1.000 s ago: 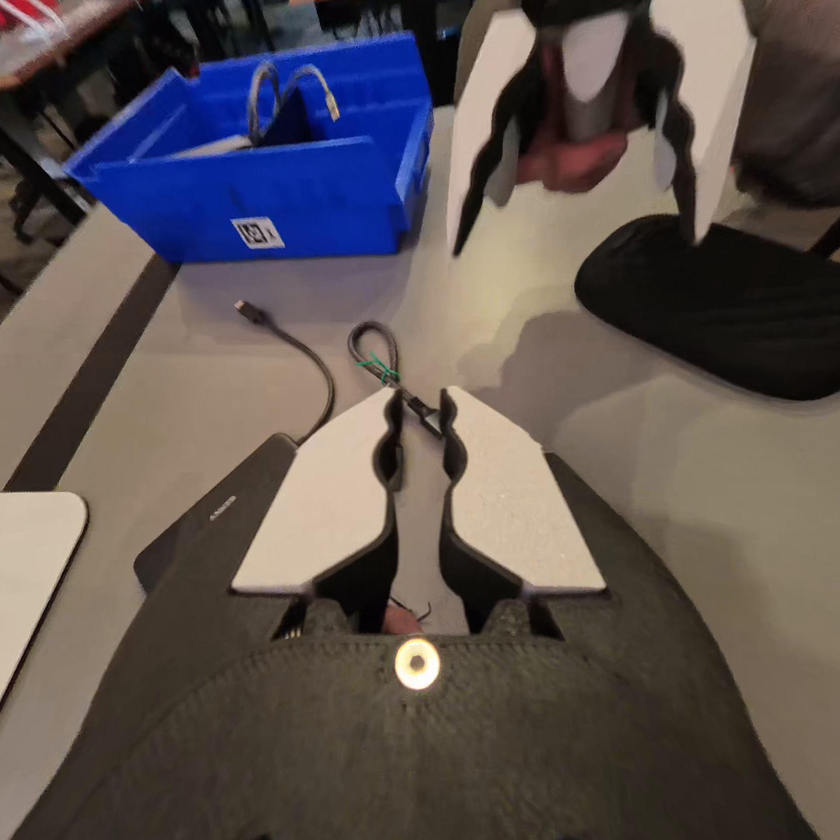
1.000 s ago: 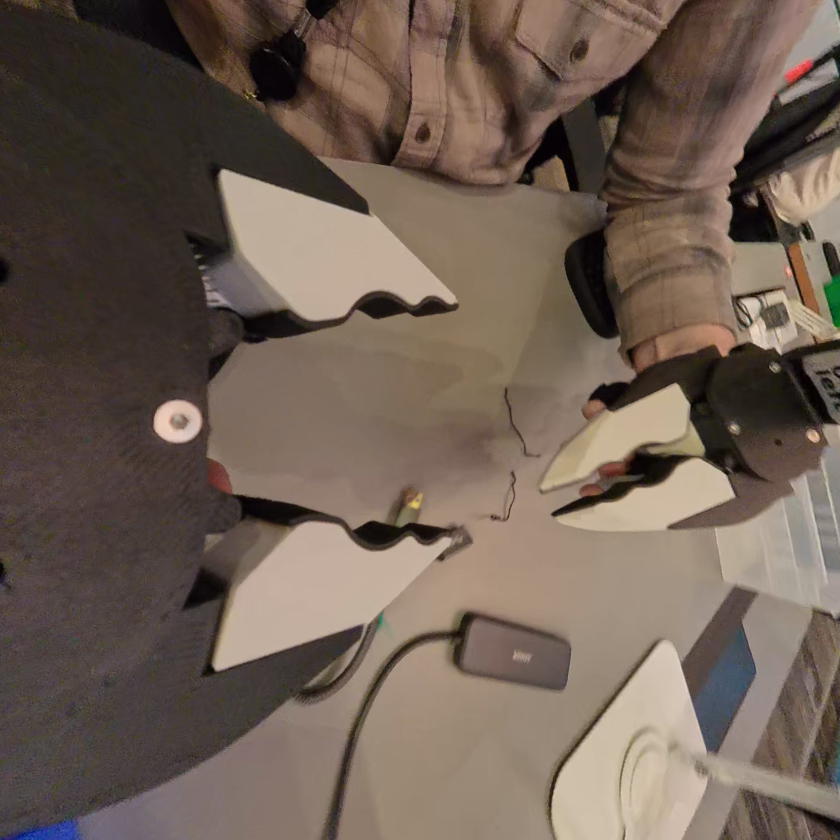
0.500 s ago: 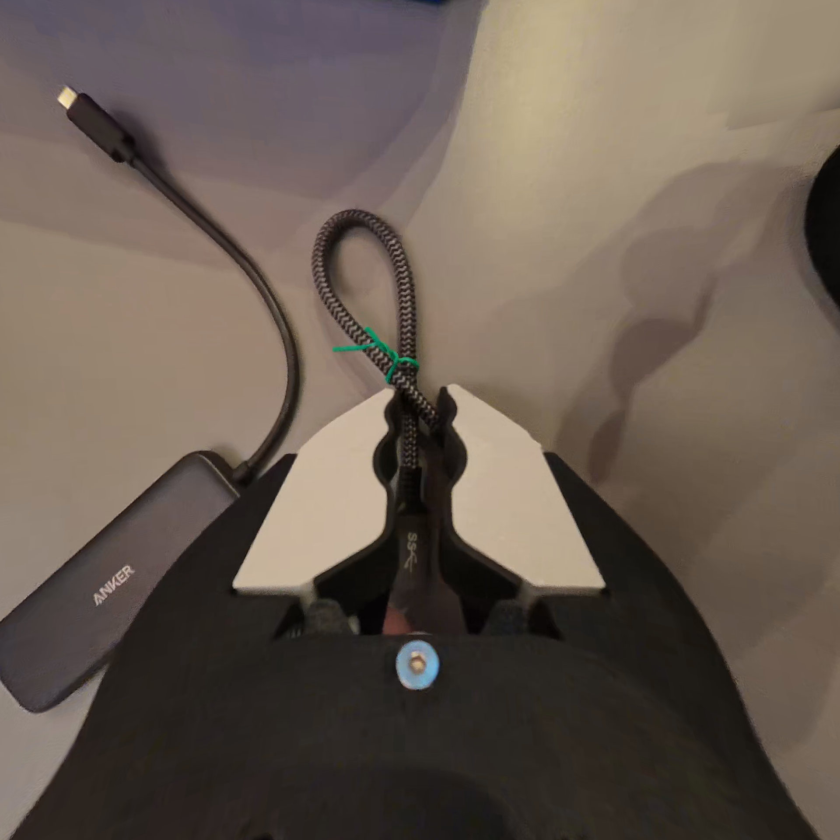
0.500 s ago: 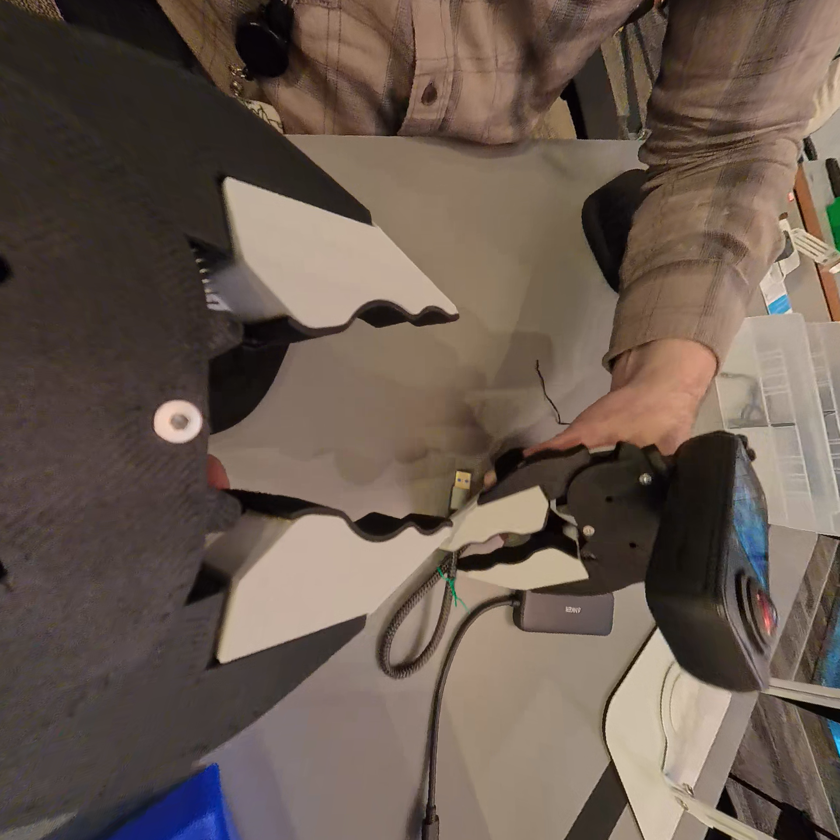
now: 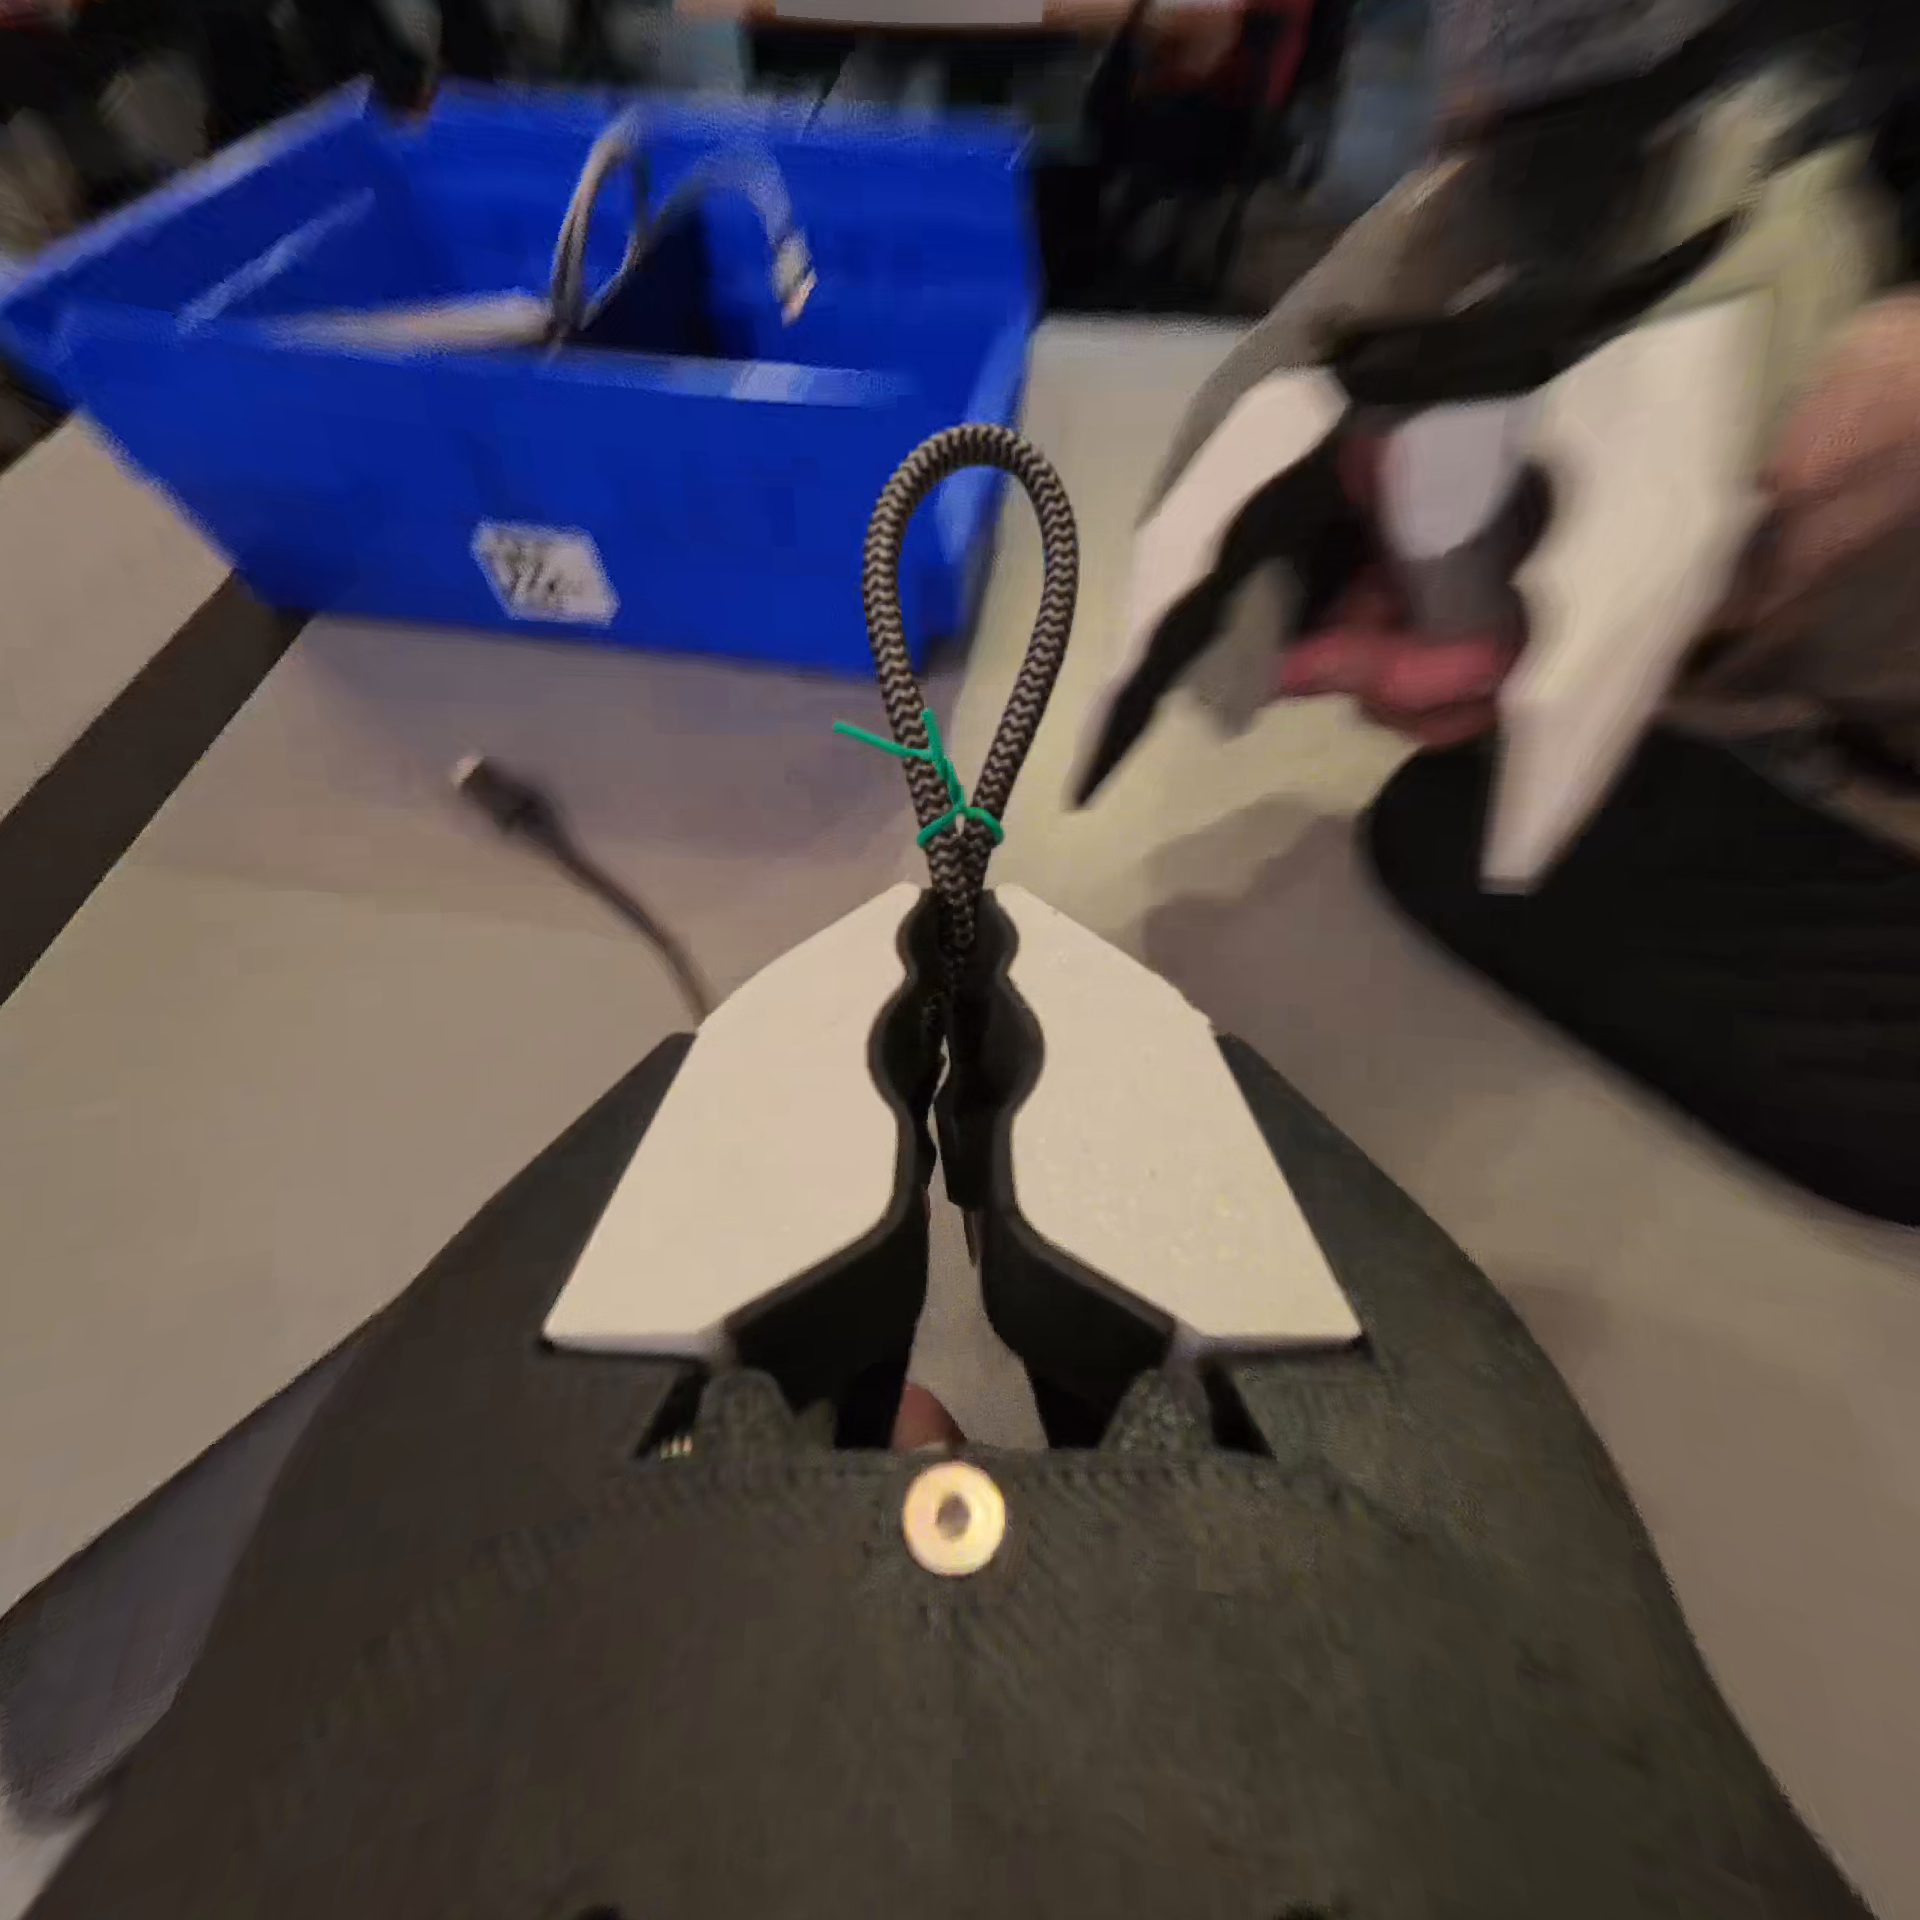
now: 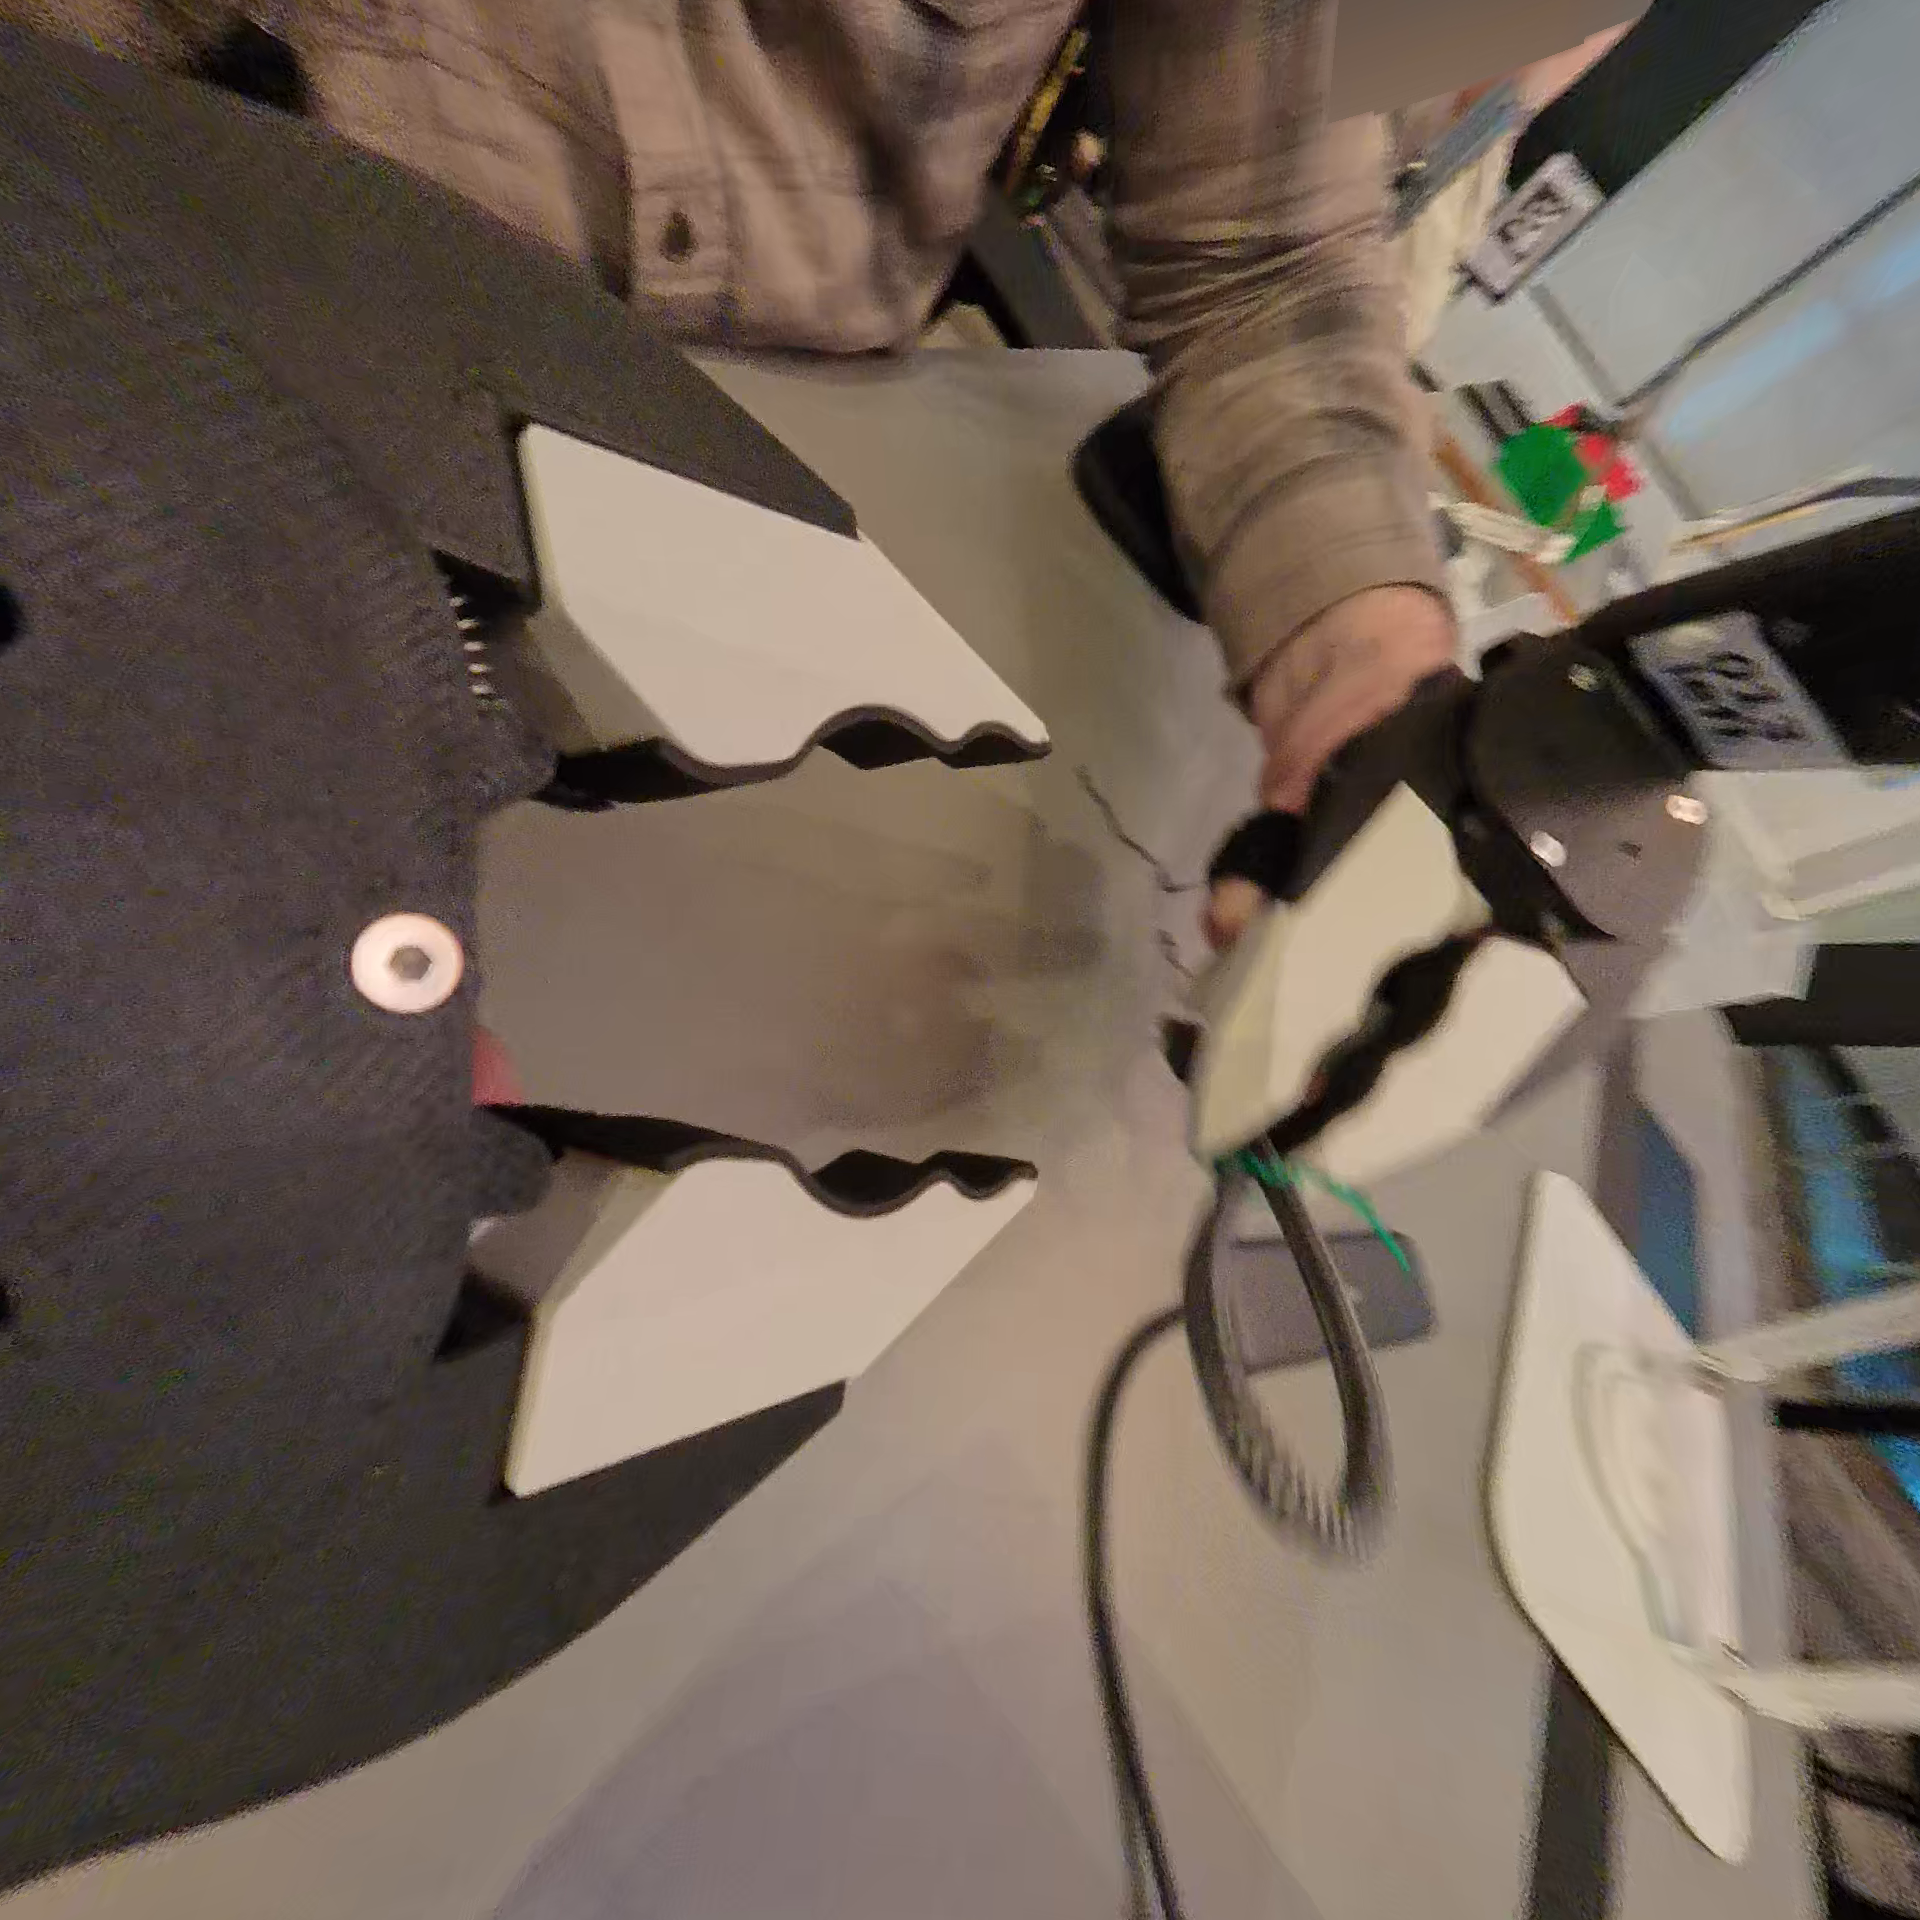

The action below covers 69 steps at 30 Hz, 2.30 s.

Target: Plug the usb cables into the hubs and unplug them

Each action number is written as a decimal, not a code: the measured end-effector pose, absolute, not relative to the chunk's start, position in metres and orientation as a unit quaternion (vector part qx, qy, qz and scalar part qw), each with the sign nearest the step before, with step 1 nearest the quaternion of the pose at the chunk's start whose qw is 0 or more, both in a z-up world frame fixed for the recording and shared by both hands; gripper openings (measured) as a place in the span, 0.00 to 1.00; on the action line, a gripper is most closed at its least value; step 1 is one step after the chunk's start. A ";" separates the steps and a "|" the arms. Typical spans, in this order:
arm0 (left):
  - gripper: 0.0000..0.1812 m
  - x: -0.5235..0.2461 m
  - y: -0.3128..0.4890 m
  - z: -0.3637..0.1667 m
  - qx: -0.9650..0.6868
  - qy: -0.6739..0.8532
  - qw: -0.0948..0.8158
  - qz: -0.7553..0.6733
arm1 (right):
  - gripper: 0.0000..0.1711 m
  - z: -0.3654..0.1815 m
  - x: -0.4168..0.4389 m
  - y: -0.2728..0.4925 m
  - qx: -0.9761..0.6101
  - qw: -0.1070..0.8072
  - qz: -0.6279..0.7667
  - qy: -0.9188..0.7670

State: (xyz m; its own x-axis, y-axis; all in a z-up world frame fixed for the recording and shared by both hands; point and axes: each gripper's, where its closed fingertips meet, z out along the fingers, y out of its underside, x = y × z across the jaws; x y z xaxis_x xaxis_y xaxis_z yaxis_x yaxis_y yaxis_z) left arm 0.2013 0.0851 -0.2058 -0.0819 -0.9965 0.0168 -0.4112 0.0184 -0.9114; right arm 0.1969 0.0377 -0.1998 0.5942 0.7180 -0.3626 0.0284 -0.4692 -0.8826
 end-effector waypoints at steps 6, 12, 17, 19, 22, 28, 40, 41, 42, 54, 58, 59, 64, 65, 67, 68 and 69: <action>0.04 0.184 0.038 -0.147 -0.453 0.583 0.301 -0.604 | 0.36 -0.143 0.191 0.047 -0.666 0.571 0.398 -0.269; 0.04 0.178 0.008 -0.138 -0.398 0.582 0.232 -0.670 | 0.22 -0.108 0.166 0.024 -0.579 0.614 0.400 -0.356; 0.03 0.178 0.003 -0.138 -0.386 0.572 0.206 -0.694 | 0.17 -0.109 0.167 0.021 -0.580 0.616 0.385 -0.370; 0.04 0.181 0.003 -0.136 -0.385 0.572 0.213 -0.692 | 0.15 -0.107 0.169 0.021 -0.576 0.624 0.385 -0.361; 0.03 0.187 0.005 -0.134 -0.393 0.570 0.232 -0.683 | 0.15 -0.103 0.175 0.022 -0.574 0.636 0.383 -0.346; 0.06 0.193 0.012 -0.135 -0.416 0.574 0.269 -0.653 | 0.10 -0.104 0.181 0.024 -0.577 0.649 0.363 -0.338; 0.16 0.191 0.034 -0.118 -0.431 0.579 0.414 -0.554 | 0.08 -0.098 0.190 0.029 -0.591 0.650 0.351 -0.325; 0.16 0.191 0.033 -0.118 -0.428 0.591 0.424 -0.536 | 0.08 -0.098 0.191 0.029 -0.592 0.649 0.350 -0.325; 0.17 0.192 0.030 -0.119 -0.429 0.605 0.427 -0.518 | 0.08 -0.098 0.190 0.030 -0.593 0.648 0.349 -0.326; 0.15 0.191 0.023 -0.114 -0.173 0.741 0.642 -0.088 | 0.08 -0.102 0.187 0.029 -0.607 0.627 0.358 -0.332; 0.10 0.194 0.027 -0.117 -0.077 0.749 0.656 0.055 | 0.08 -0.105 0.188 0.029 -0.613 0.620 0.359 -0.332; 0.08 0.193 0.028 -0.117 -0.068 0.751 0.653 0.066 | 0.08 -0.104 0.188 0.028 -0.613 0.620 0.363 -0.331; 0.06 0.195 0.026 -0.119 -0.032 0.739 0.666 0.097 | 0.08 -0.103 0.187 0.027 -0.610 0.617 0.379 -0.322; 0.06 0.196 0.028 -0.120 -0.030 0.737 0.667 0.105 | 0.08 -0.103 0.186 0.027 -0.610 0.615 0.381 -0.322; 0.03 0.197 0.028 -0.124 -0.024 0.740 0.664 0.109 | 0.08 -0.104 0.185 0.027 -0.613 0.614 0.379 -0.324; 0.02 0.197 0.027 -0.124 -0.021 0.737 0.667 0.109 | 0.08 -0.104 0.185 0.027 -0.612 0.614 0.381 -0.322; 0.01 0.197 0.027 -0.126 -0.028 0.740 0.663 0.107 | 0.08 -0.103 0.186 0.027 -0.612 0.614 0.381 -0.322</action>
State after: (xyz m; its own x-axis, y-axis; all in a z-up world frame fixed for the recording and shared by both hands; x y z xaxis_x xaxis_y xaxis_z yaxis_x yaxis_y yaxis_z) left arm 0.1974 0.0270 -0.1257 -0.1185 0.1002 -0.9879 -0.1824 0.9758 0.1208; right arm 0.1857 0.0271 -0.1034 0.5034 0.8611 -0.0706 -0.0736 -0.0386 -0.9965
